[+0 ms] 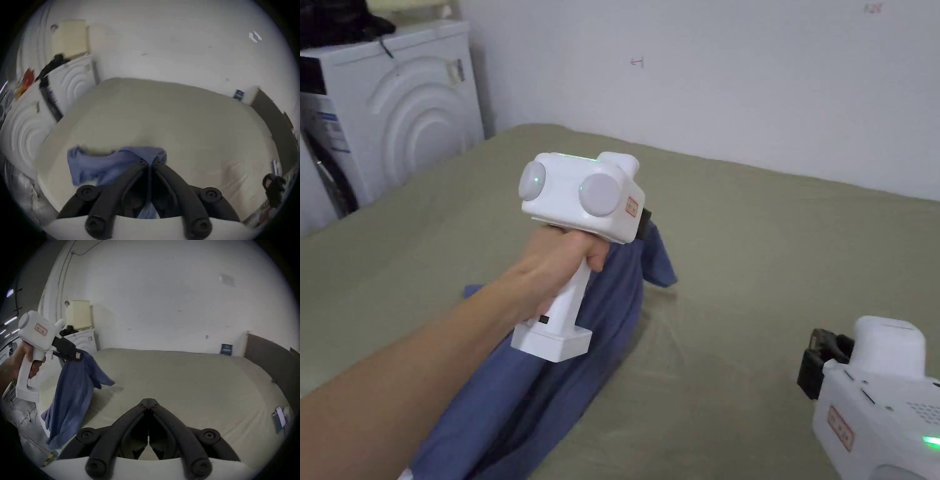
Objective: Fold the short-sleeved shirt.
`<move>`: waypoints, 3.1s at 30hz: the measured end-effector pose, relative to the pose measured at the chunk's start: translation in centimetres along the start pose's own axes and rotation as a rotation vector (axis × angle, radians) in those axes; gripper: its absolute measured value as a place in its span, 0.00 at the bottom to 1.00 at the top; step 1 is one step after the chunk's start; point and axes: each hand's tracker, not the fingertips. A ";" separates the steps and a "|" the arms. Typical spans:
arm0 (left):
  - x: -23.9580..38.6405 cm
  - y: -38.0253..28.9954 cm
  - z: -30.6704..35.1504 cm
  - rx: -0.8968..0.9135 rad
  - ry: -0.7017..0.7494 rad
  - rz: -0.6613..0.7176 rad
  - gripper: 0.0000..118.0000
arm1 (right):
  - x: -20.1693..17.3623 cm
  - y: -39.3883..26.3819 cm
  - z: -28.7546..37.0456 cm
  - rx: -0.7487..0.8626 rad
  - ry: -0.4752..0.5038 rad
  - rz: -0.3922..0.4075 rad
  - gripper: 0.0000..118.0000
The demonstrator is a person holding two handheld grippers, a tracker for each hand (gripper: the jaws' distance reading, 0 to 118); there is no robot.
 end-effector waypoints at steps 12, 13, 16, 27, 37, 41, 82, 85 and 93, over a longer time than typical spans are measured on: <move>25.1 -0.9 -6.3 -0.106 -0.416 -0.148 0.01 | 14.8 -1.6 5.7 -0.010 -0.300 -0.058 0.00; 26.5 -2.3 -8.0 -0.146 -0.423 -0.158 0.01 | 15.4 -1.9 5.6 -0.013 -0.306 -0.064 0.00; 28.7 -6.1 -12.9 -0.265 -0.420 -0.172 0.01 | 16.7 -3.0 5.1 -0.037 -0.327 -0.071 0.00; 28.1 -11.2 -18.7 -0.390 -0.376 -0.170 0.58 | 17.6 -5.1 3.1 -0.102 -0.333 -0.084 0.00; 16.7 -9.7 -4.0 -0.002 -0.216 -0.154 0.64 | 14.5 -3.6 3.9 -0.053 -0.281 -0.073 0.00; 10.6 -10.1 3.0 0.093 -0.113 -0.072 0.00 | 12.8 -3.7 4.1 -0.040 -0.245 -0.066 0.00; -6.9 -13.7 -13.1 -0.383 0.100 -0.004 0.01 | 11.3 -7.7 -4.2 -0.229 -0.200 -0.070 0.00; -5.8 -14.4 -13.1 -0.390 0.101 -0.024 0.01 | 13.5 -6.1 -6.0 -0.239 -0.227 -0.076 0.00; -7.6 -14.6 -13.9 -0.400 0.101 0.023 0.01 | 21.5 -1.1 -14.6 -0.450 -0.200 -0.138 0.01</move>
